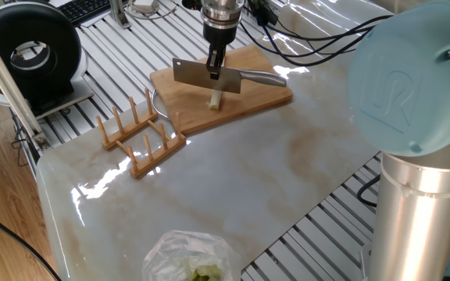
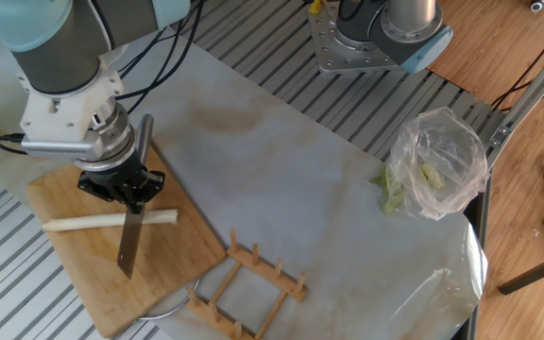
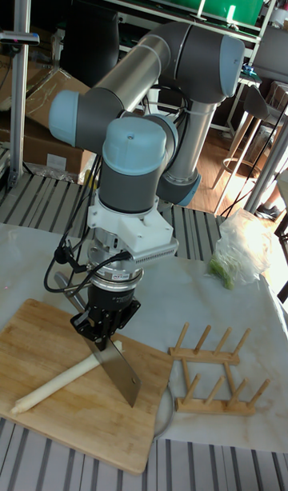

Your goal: Chop the scallions

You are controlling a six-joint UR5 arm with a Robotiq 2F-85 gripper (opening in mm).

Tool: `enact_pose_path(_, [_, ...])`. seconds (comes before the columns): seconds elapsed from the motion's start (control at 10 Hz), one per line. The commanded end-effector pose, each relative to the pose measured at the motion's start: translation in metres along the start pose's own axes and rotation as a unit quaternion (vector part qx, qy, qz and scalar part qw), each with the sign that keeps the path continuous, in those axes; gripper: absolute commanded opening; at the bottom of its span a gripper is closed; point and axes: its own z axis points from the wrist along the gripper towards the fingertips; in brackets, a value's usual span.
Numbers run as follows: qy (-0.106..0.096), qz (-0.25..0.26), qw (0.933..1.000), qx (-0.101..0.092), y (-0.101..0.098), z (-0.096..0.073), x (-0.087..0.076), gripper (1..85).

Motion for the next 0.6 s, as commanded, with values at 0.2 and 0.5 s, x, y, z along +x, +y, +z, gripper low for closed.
enact_pose_path(0.2, [-0.004,0.000,1.0000,0.005,-0.0030,0.0015,-0.0021,1.3])
enact_pose_path(0.5, [-0.003,-0.002,0.9999,0.010,-0.0044,0.0022,-0.0024,1.3])
